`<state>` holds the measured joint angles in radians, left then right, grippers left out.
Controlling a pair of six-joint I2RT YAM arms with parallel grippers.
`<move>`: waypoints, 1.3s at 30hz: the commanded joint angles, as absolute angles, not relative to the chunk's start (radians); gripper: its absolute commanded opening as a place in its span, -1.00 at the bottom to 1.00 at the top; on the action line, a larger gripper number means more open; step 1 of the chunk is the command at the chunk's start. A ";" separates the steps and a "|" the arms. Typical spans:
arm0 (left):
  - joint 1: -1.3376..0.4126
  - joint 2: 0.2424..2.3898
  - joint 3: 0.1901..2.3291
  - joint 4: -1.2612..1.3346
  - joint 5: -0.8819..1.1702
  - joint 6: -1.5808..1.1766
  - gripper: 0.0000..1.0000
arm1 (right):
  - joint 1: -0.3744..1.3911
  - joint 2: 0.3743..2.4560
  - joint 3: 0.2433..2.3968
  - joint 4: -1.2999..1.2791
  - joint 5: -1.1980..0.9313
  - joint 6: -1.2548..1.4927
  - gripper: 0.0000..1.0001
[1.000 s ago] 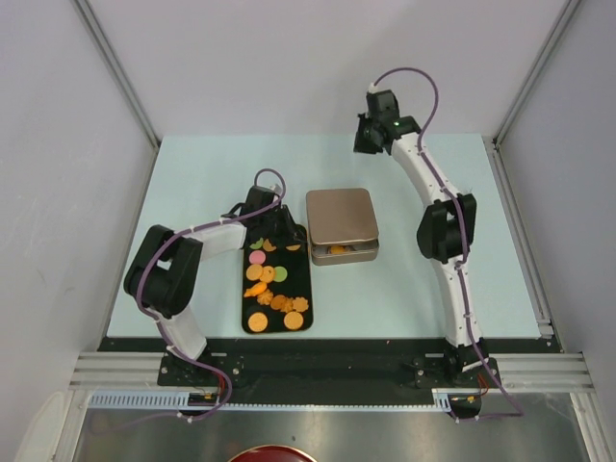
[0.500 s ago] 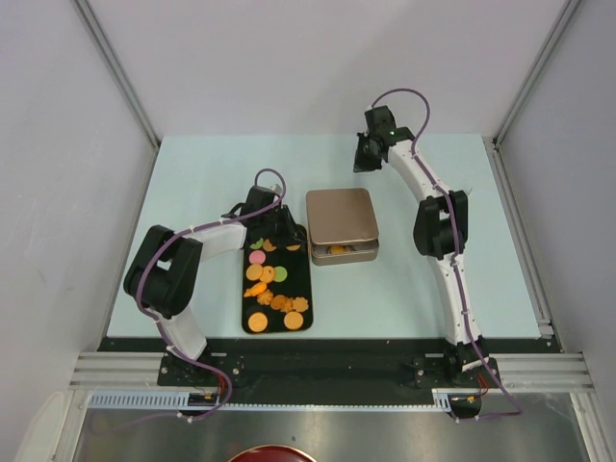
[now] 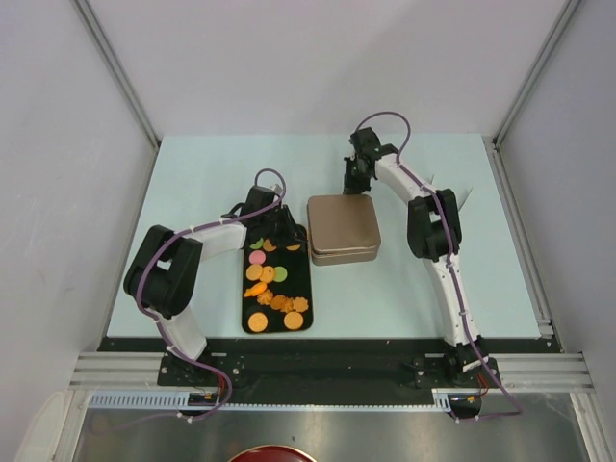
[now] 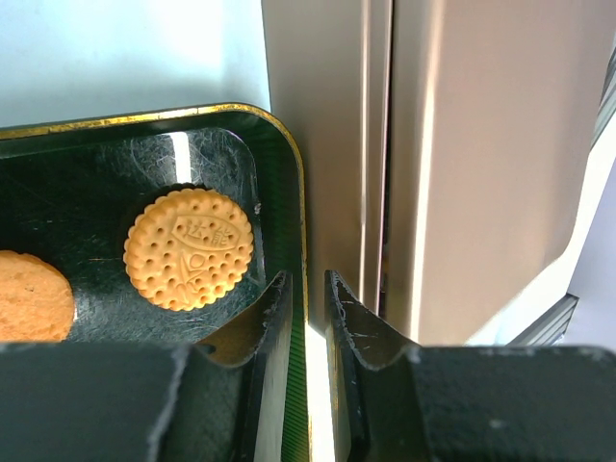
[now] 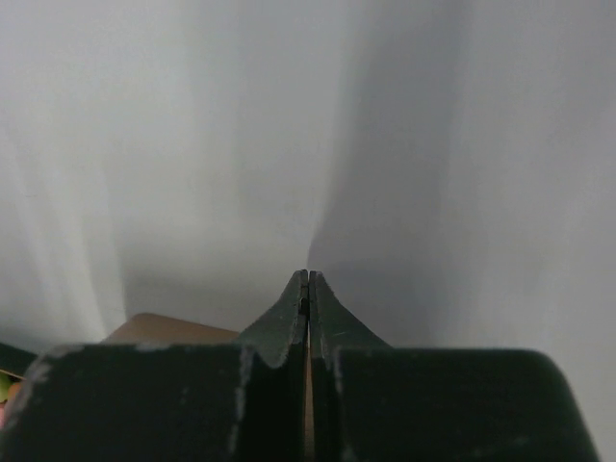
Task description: Pack the cookies
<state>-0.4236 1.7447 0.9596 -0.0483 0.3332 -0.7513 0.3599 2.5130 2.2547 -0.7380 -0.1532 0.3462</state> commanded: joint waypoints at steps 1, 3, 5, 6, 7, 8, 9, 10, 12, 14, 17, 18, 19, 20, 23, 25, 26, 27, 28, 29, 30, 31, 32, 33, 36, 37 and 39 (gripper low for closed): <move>-0.433 1.732 0.973 -0.028 0.341 -0.755 -0.51 | 0.365 2.402 2.134 -0.684 -0.173 0.331 -1.00; -0.433 1.735 0.973 -0.025 0.339 -0.758 -0.52 | 0.365 2.373 2.086 -0.655 -0.172 0.333 -1.00; -0.433 1.740 0.976 -0.022 0.342 -0.761 -0.52 | 0.367 2.338 2.040 -0.643 -0.169 0.331 -1.00; -0.433 1.743 0.976 -0.020 0.344 -0.762 -0.52 | 0.365 2.324 2.027 -0.637 -0.167 0.333 -1.00; -0.433 1.743 0.976 -0.021 0.344 -0.764 -0.52 | 0.367 2.307 2.013 -0.632 -0.167 0.330 -1.00; -0.434 1.744 0.976 -0.018 0.345 -0.765 -0.52 | 0.365 2.301 1.996 -0.626 -0.167 0.330 -1.00; -0.434 1.746 0.976 -0.015 0.344 -0.765 -0.52 | 0.367 2.295 1.990 -0.624 -0.167 0.330 -1.00; -0.436 1.744 0.976 -0.015 0.344 -0.765 -0.52 | 0.365 2.290 1.990 -0.624 -0.167 0.330 -1.00; -0.436 1.744 0.976 -0.017 0.341 -0.765 -0.52 | 0.365 2.286 1.994 -0.624 -0.163 0.334 -1.00; -0.436 1.741 0.976 -0.018 0.339 -0.762 -0.52 | 0.361 2.283 2.011 -0.617 -0.161 0.348 -1.00; -0.436 1.736 0.976 -0.021 0.339 -0.761 -0.52 | 0.344 2.284 2.063 -0.627 -0.164 0.367 -1.00; -0.436 1.735 0.976 -0.023 0.337 -0.758 -0.52 | 0.339 2.284 2.109 -0.635 -0.158 0.373 -1.00; -0.436 1.733 0.977 -0.025 0.336 -0.756 -0.52 | 0.325 2.283 2.126 -0.643 -0.146 0.382 -1.00; -0.436 1.733 0.977 -0.026 0.336 -0.756 -0.52 | 0.316 2.263 2.138 -0.647 -0.137 0.390 -1.00; -0.436 1.733 0.983 -0.034 0.330 -0.750 -0.52 | 0.276 2.176 2.114 -0.624 -0.082 0.426 -1.00; -0.436 1.738 0.991 -0.041 0.327 -0.749 -0.52 | 0.259 2.120 2.054 -0.629 -0.008 0.439 -1.00; -0.436 1.740 0.992 -0.044 0.327 -0.746 -0.52 | 0.247 2.097 2.036 -0.643 0.032 0.437 -1.00; -0.434 1.740 0.996 -0.051 0.321 -0.746 -0.52 | 0.242 2.047 2.014 -0.655 0.058 0.430 -1.00; -0.434 1.741 0.996 -0.049 0.318 -0.746 -0.52 | 0.236 2.021 1.941 -0.678 0.096 0.423 -1.00; -0.434 1.744 0.996 -0.051 0.316 -0.746 -0.52 | 0.230 1.990 1.896 -0.680 0.107 0.420 -1.00; -0.433 1.744 0.997 -0.054 0.316 -0.744 -0.52 | 0.230 1.930 1.832 -0.680 0.115 0.417 -1.00; -0.433 1.747 1.000 -0.054 0.311 -0.744 -0.52 | 0.230 1.893 1.710 -0.654 0.132 0.414 -1.00; -0.433 1.749 1.002 -0.055 0.310 -0.742 -0.52 | 0.233 1.861 1.637 -0.632 0.129 0.414 -1.00; -0.433 1.750 1.005 -0.058 0.307 -0.742 -0.52 | 0.238 1.812 1.579 -0.612 0.129 0.416 -1.00; -0.433 1.756 1.012 -0.067 0.298 -0.741 -0.52 | 0.279 1.790 1.464 -0.603 0.167 0.408 -1.00; -0.433 1.758 1.015 -0.064 0.293 -0.741 -0.52 | 0.294 1.795 1.450 -0.606 0.178 0.405 -1.00; -0.433 1.759 1.020 -0.071 0.293 -0.741 -0.52 | 0.320 1.805 1.434 -0.606 0.173 0.410 -1.00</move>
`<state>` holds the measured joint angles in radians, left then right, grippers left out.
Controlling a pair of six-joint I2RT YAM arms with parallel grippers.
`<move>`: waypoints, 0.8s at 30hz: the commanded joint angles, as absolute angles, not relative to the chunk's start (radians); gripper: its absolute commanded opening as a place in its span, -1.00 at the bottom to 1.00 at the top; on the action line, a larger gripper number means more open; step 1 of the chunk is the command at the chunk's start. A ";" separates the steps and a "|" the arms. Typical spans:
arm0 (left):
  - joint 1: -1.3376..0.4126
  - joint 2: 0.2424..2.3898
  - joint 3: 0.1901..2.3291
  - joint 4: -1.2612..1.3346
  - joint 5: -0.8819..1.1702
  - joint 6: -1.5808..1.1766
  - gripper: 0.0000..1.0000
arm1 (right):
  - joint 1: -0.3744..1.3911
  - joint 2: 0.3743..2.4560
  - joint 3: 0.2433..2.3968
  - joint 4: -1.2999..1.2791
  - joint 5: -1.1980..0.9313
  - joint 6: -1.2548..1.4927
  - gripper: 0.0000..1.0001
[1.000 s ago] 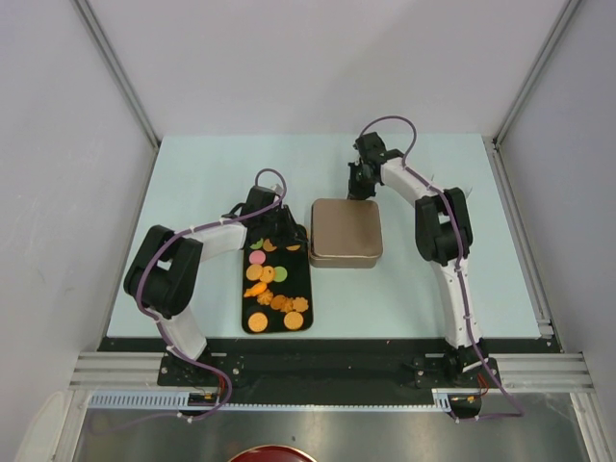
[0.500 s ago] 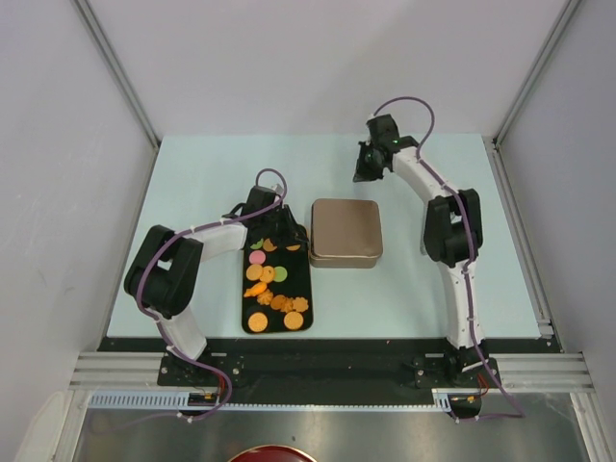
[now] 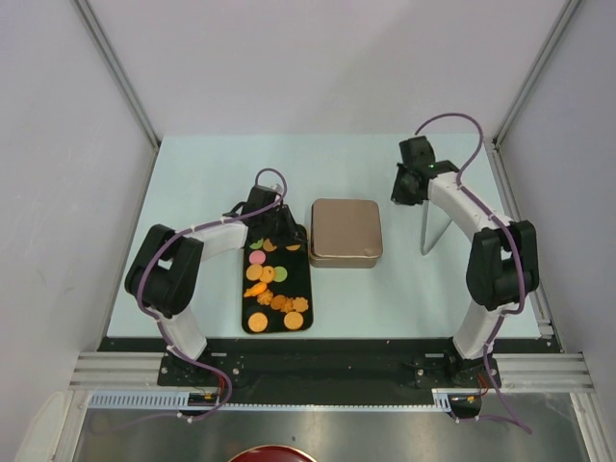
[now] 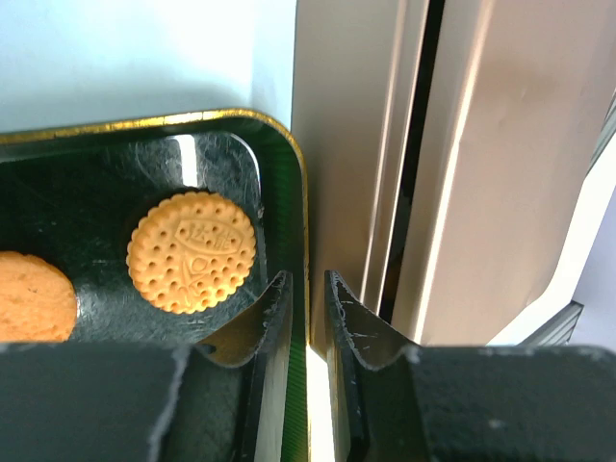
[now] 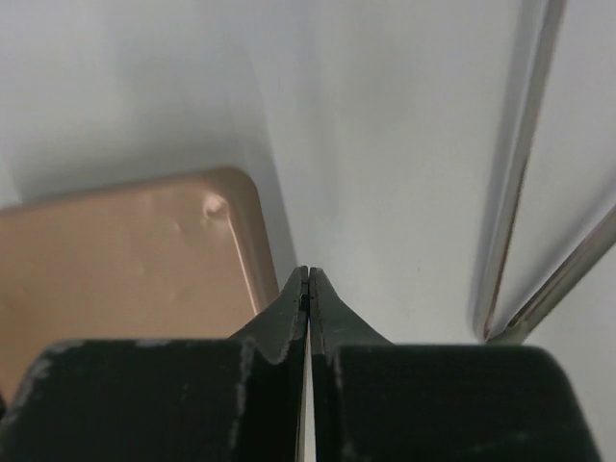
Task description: Pack the cookies
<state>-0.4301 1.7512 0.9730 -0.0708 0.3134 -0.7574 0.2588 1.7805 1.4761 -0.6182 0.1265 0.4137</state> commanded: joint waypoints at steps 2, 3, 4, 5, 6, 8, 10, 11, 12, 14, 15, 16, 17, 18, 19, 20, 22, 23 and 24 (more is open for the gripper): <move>-0.433 1.761 1.025 -0.077 0.287 -0.738 -0.52 | 0.328 1.824 1.433 -0.600 0.164 0.414 -1.00; -0.433 1.759 1.025 -0.081 0.284 -0.733 -0.52 | 0.333 1.830 1.431 -0.598 0.164 0.416 -1.00; -0.433 1.759 1.025 -0.080 0.282 -0.733 -0.52 | 0.339 1.844 1.431 -0.598 0.166 0.414 -1.00; -0.433 1.761 1.025 -0.081 0.281 -0.733 -0.52 | 0.339 1.850 1.431 -0.601 0.164 0.414 -1.00; -0.433 1.763 1.025 -0.081 0.278 -0.732 -0.52 | 0.339 1.856 1.430 -0.603 0.163 0.417 -1.00; -0.433 1.769 1.025 -0.075 0.279 -0.733 -0.53 | 0.342 1.870 1.424 -0.600 0.158 0.414 -1.00; -0.433 1.776 1.025 -0.074 0.281 -0.736 -0.53 | 0.344 1.876 1.414 -0.592 0.146 0.414 -1.00; -0.433 1.779 1.026 -0.072 0.281 -0.738 -0.53 | 0.345 1.879 1.408 -0.589 0.141 0.414 -1.00; -0.433 1.782 1.026 -0.069 0.284 -0.738 -0.53 | 0.350 1.881 1.401 -0.586 0.141 0.411 -1.00; -0.433 1.786 1.028 -0.066 0.290 -0.738 -0.53 | 0.359 1.887 1.396 -0.586 0.137 0.411 -1.00; -0.433 1.787 1.029 -0.066 0.294 -0.738 -0.53 | 0.362 1.888 1.394 -0.581 0.137 0.411 -1.00; -0.434 1.789 1.029 -0.066 0.296 -0.739 -0.53 | 0.367 1.891 1.394 -0.581 0.135 0.411 -1.00; -0.436 1.790 1.031 -0.063 0.298 -0.741 -0.53 | 0.376 1.893 1.393 -0.580 0.132 0.411 -1.00; -0.436 1.792 1.029 -0.063 0.298 -0.742 -0.53 | 0.379 1.897 1.393 -0.577 0.129 0.411 -1.00; -0.437 1.792 1.031 -0.063 0.301 -0.742 -0.53 | 0.385 1.901 1.393 -0.577 0.127 0.413 -1.00; -0.439 1.793 1.031 -0.061 0.302 -0.741 -0.53 | 0.393 1.904 1.393 -0.574 0.126 0.414 -1.00; -0.440 1.792 1.031 -0.060 0.305 -0.741 -0.53 | 0.400 1.908 1.393 -0.572 0.124 0.417 -1.00; -0.442 1.795 1.031 -0.061 0.305 -0.742 -0.53 | 0.405 1.908 1.394 -0.572 0.123 0.422 -1.00; -0.442 1.793 1.031 -0.060 0.308 -0.741 -0.53 | 0.406 1.910 1.393 -0.572 0.120 0.420 -1.00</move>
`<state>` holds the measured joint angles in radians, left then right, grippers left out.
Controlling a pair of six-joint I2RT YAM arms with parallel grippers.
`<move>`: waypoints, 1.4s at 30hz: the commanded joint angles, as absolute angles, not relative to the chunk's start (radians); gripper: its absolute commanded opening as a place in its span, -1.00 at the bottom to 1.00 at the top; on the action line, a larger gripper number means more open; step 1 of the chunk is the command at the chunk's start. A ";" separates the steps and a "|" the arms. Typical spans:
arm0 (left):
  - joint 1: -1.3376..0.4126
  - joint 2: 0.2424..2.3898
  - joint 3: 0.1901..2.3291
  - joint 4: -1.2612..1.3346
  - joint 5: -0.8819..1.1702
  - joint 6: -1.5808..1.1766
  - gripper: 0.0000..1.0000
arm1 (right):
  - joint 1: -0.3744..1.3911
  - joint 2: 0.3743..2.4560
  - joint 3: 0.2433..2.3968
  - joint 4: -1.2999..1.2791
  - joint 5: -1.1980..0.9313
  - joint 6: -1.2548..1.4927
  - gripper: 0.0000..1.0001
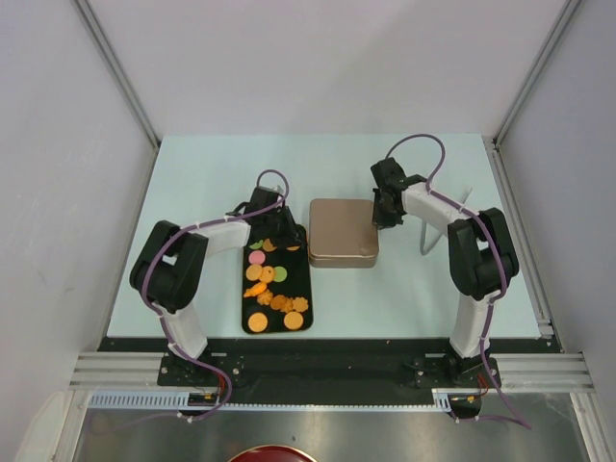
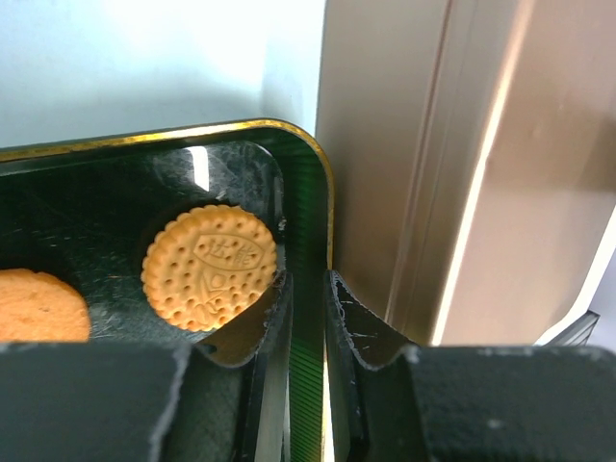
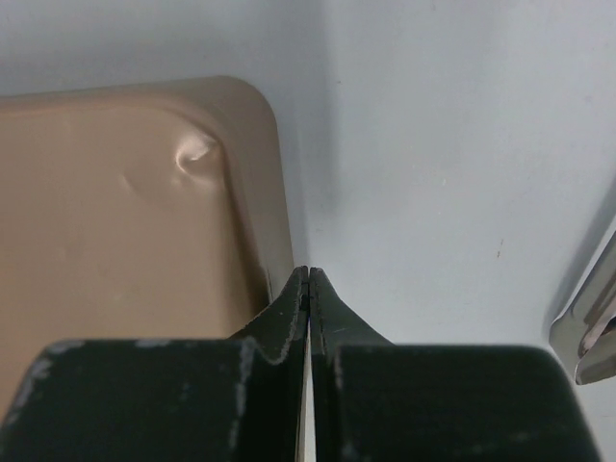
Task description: Pack the cookies
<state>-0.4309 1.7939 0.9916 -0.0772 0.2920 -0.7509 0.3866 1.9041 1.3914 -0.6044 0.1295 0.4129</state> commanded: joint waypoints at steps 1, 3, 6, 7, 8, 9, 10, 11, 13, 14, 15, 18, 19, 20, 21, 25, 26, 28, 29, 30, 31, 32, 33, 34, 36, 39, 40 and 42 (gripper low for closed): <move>-0.442 1.795 1.031 -0.058 0.311 -0.741 -0.53 | 0.410 1.908 1.393 -0.574 0.120 0.422 -1.00; -0.443 1.795 1.032 -0.055 0.313 -0.741 -0.53 | 0.416 1.907 1.394 -0.575 0.121 0.420 -1.00; -0.445 1.798 1.037 -0.057 0.316 -0.741 -0.53 | 0.423 1.905 1.394 -0.578 0.124 0.422 -1.00; -0.445 1.796 1.035 -0.055 0.318 -0.742 -0.53 | 0.425 1.905 1.393 -0.580 0.126 0.420 -1.00; -0.445 1.795 1.035 -0.055 0.316 -0.742 -0.53 | 0.425 1.905 1.393 -0.581 0.127 0.422 -1.00; -0.445 1.792 1.035 -0.057 0.311 -0.742 -0.53 | 0.431 1.905 1.393 -0.583 0.132 0.420 -1.00; -0.445 1.787 1.035 -0.064 0.308 -0.738 -0.53 | 0.430 1.904 1.394 -0.584 0.138 0.420 -1.00; -0.445 1.784 1.035 -0.072 0.299 -0.736 -0.53 | 0.430 1.904 1.393 -0.589 0.141 0.420 -1.00; -0.442 1.772 1.034 -0.083 0.288 -0.730 -0.52 | 0.428 1.899 1.393 -0.592 0.143 0.416 -1.00; -0.442 1.767 1.032 -0.089 0.275 -0.729 -0.49 | 0.428 1.895 1.394 -0.591 0.143 0.416 -1.00; -0.440 1.764 1.032 -0.094 0.267 -0.729 -0.48 | 0.426 1.893 1.393 -0.591 0.141 0.416 -1.00; -0.434 1.746 1.035 -0.127 0.218 -0.726 -0.35 | 0.425 1.888 1.393 -0.592 0.144 0.414 -1.00; -0.431 1.732 1.035 -0.149 0.198 -0.726 -0.25 | 0.425 1.888 1.393 -0.595 0.143 0.413 -1.00; -0.430 1.726 1.037 -0.159 0.181 -0.727 -0.19 | 0.423 1.887 1.393 -0.594 0.144 0.413 -1.00; -0.426 1.718 1.037 -0.167 0.151 -0.726 -0.09 | 0.422 1.887 1.394 -0.597 0.144 0.417 -1.00; -0.405 1.680 1.040 -0.176 0.123 -0.726 0.27 | 0.419 1.882 1.393 -0.598 0.143 0.408 -1.00; -0.402 1.666 1.048 -0.176 0.120 -0.726 0.30 | 0.419 1.884 1.393 -0.598 0.144 0.407 -1.00; -0.399 1.651 1.055 -0.181 0.103 -0.726 0.36 | 0.419 1.885 1.393 -0.598 0.141 0.405 -1.00; -0.399 1.634 1.063 -0.176 0.098 -0.724 0.38 | 0.416 1.885 1.393 -0.598 0.140 0.406 -1.00; -0.399 1.626 1.066 -0.166 0.097 -0.723 0.39 | 0.416 1.887 1.393 -0.598 0.138 0.407 -1.00; -0.399 1.618 1.069 -0.161 0.094 -0.721 0.40 | 0.414 1.887 1.393 -0.598 0.138 0.403 -1.00; -0.399 1.612 1.074 -0.157 0.092 -0.722 0.40 | 0.414 1.888 1.394 -0.595 0.137 0.403 -1.00; -0.397 1.603 1.074 -0.140 0.095 -0.723 0.40 | 0.411 1.888 1.393 -0.595 0.133 0.403 -1.00; -0.397 1.601 1.077 -0.127 0.112 -0.723 0.41 | 0.414 1.890 1.393 -0.594 0.133 0.402 -1.00; -0.399 1.612 1.081 -0.077 0.153 -0.715 0.41 | 0.413 1.891 1.394 -0.595 0.127 0.403 -1.00; -0.399 1.656 1.095 -0.022 0.242 -0.715 0.40 | 0.410 1.898 1.393 -0.591 0.121 0.402 -1.00; -0.400 1.675 1.100 -0.014 0.262 -0.716 0.40 | 0.410 1.898 1.393 -0.586 0.117 0.403 -1.00; -0.400 1.707 1.114 -0.005 0.331 -0.718 0.38 | 0.411 1.899 1.393 -0.581 0.109 0.405 -1.00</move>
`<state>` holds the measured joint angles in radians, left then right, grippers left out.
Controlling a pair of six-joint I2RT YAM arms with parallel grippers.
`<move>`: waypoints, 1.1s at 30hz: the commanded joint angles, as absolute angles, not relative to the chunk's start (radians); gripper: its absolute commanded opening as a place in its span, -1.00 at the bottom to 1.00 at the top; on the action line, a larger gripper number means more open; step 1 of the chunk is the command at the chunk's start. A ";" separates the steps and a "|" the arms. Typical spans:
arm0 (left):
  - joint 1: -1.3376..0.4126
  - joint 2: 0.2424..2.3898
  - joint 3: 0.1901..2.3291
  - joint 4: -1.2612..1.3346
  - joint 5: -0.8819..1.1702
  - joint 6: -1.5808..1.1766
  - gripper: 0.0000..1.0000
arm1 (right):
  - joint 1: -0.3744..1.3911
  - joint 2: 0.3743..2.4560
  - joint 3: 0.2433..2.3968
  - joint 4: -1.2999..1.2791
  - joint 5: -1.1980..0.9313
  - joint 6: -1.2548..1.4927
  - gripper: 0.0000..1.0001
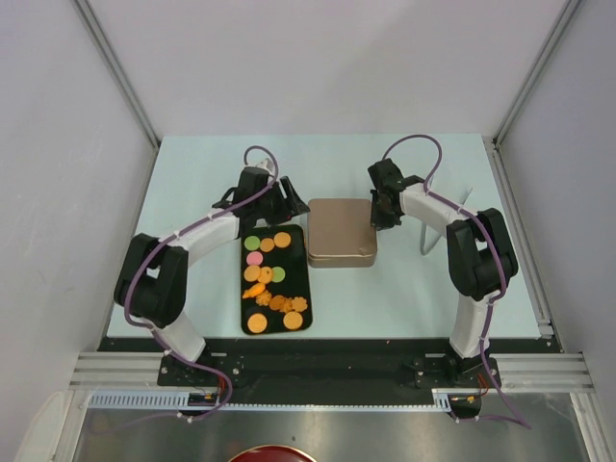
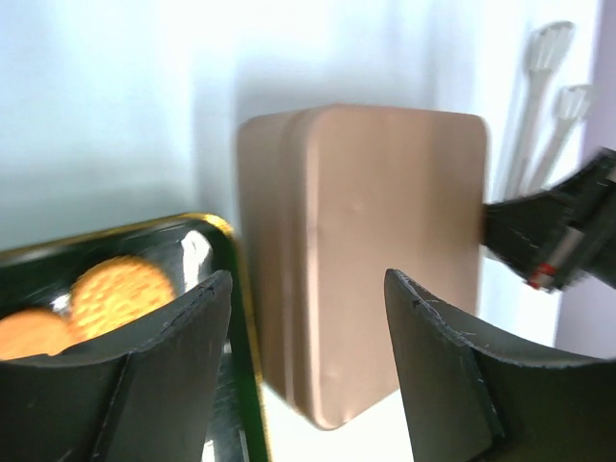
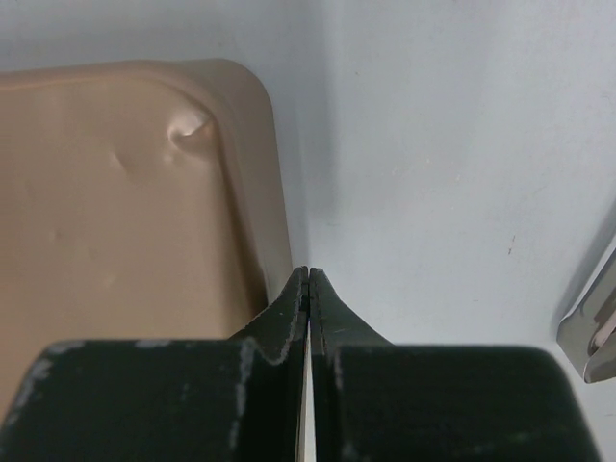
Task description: Pack the cookies
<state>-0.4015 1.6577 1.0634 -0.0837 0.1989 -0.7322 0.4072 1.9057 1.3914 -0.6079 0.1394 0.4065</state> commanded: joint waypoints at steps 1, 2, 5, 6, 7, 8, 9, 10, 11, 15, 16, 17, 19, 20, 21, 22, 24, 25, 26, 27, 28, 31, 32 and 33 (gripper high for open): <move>-0.400 1.738 1.117 0.027 0.353 -0.719 0.39 | 0.410 1.902 1.394 -0.581 0.106 0.408 -1.00; -0.400 1.750 1.117 0.038 0.386 -0.721 0.38 | 0.408 1.905 1.393 -0.578 0.104 0.408 -1.00; -0.403 1.795 1.115 0.074 0.431 -0.718 0.39 | 0.410 1.913 1.394 -0.575 0.100 0.407 -1.00; -0.405 1.802 1.117 0.077 0.440 -0.715 0.38 | 0.408 1.914 1.394 -0.572 0.095 0.407 -1.00; -0.406 1.821 1.123 0.078 0.452 -0.710 0.39 | 0.408 1.916 1.394 -0.572 0.094 0.408 -1.00; -0.411 1.830 1.127 0.069 0.460 -0.700 0.39 | 0.408 1.920 1.393 -0.571 0.091 0.410 -1.00; -0.411 1.836 1.134 0.055 0.459 -0.693 0.39 | 0.408 1.922 1.393 -0.568 0.091 0.408 -1.00; -0.411 1.848 1.137 0.049 0.457 -0.690 0.39 | 0.408 1.922 1.394 -0.566 0.089 0.410 -1.00; -0.411 1.853 1.134 0.048 0.463 -0.687 0.39 | 0.408 1.924 1.393 -0.566 0.084 0.410 -1.00; -0.413 1.879 1.129 0.044 0.485 -0.678 0.32 | 0.403 1.927 1.393 -0.561 0.075 0.413 -1.00; -0.414 1.884 1.131 0.040 0.489 -0.673 0.29 | 0.402 1.928 1.394 -0.561 0.072 0.411 -1.00; -0.417 1.896 1.134 0.037 0.494 -0.670 0.19 | 0.400 1.928 1.393 -0.564 0.069 0.414 -1.00; -0.422 1.911 1.135 0.037 0.505 -0.664 0.02 | 0.399 1.928 1.394 -0.563 0.068 0.411 -1.00; -0.423 1.917 1.137 0.037 0.511 -0.664 -0.06 | 0.399 1.927 1.393 -0.566 0.067 0.411 -1.00; -0.423 1.922 1.135 0.043 0.518 -0.664 -0.12 | 0.399 1.928 1.394 -0.566 0.069 0.411 -1.00; -0.423 1.928 1.135 0.041 0.518 -0.664 -0.24 | 0.399 1.927 1.393 -0.566 0.068 0.410 -1.00; -0.423 1.940 1.132 0.044 0.520 -0.661 -0.36 | 0.397 1.925 1.393 -0.569 0.069 0.410 -1.00; -0.423 1.944 1.132 0.041 0.520 -0.661 -0.44 | 0.397 1.925 1.391 -0.572 0.069 0.407 -1.00; -0.423 1.951 1.131 0.040 0.520 -0.660 -0.45 | 0.394 1.927 1.393 -0.574 0.069 0.407 -1.00; -0.423 1.956 1.132 0.034 0.515 -0.655 -0.46 | 0.393 1.927 1.393 -0.574 0.071 0.405 -1.00; -0.423 1.960 1.134 0.029 0.511 -0.653 -0.46 | 0.394 1.927 1.391 -0.577 0.069 0.405 -1.00; -0.428 1.977 1.135 0.012 0.500 -0.644 -0.47 | 0.390 1.930 1.393 -0.577 0.068 0.403 -1.00; -0.429 1.977 1.135 0.009 0.496 -0.643 -0.46 | 0.387 1.928 1.391 -0.578 0.067 0.403 -1.00; -0.431 1.982 1.135 0.009 0.494 -0.641 -0.46 | 0.385 1.928 1.393 -0.578 0.067 0.403 -1.00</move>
